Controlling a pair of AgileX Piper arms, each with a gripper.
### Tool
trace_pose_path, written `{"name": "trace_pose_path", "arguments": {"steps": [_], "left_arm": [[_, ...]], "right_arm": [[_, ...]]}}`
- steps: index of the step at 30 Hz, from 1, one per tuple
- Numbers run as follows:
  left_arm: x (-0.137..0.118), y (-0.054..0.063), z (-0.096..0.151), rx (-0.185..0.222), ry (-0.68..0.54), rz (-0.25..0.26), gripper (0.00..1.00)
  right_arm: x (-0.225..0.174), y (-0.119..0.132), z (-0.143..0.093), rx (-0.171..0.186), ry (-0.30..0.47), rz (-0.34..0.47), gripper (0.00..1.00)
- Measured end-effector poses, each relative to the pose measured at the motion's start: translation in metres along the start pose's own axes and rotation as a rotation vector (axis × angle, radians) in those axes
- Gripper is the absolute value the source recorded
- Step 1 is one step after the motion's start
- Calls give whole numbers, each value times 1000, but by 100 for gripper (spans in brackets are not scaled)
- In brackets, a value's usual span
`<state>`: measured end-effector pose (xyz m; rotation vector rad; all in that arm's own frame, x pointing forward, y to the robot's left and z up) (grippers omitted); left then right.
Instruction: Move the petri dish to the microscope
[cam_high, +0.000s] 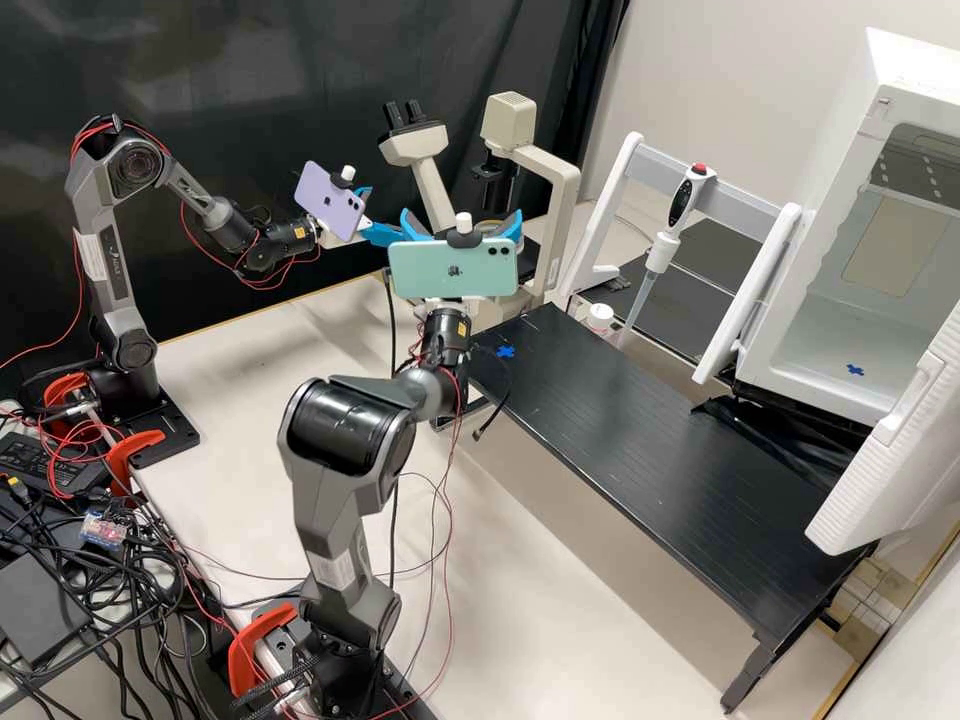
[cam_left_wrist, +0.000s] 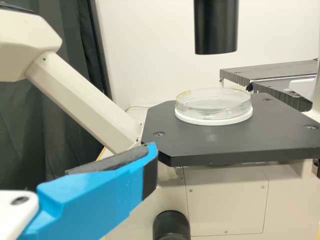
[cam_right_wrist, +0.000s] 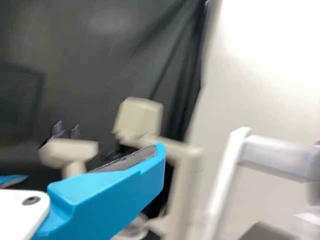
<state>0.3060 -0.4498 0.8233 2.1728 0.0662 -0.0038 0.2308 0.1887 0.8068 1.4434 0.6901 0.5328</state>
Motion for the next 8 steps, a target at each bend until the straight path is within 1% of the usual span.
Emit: {"name": "trace_pose_path", "arguments": {"steps": [2,4,5,6,7,8], "left_arm": [[0,0,0,0,0,0,100],[0,0,0,0,0,0,100],[0,0,0,0,0,0,100],[0,0,0,0,0,0,100],[0,0,0,0,0,0,100],[0,0,0,0,0,0,100]], "right_arm": [[-21,9,7,-14,-36,64,100],[-36,14,14,-18,-85,103,100],[-47,18,20,-12,-122,127,100],[-52,20,23,-6,-139,138,100],[-60,23,30,7,-175,156,100],[-64,26,34,10,-197,172,100]]}}
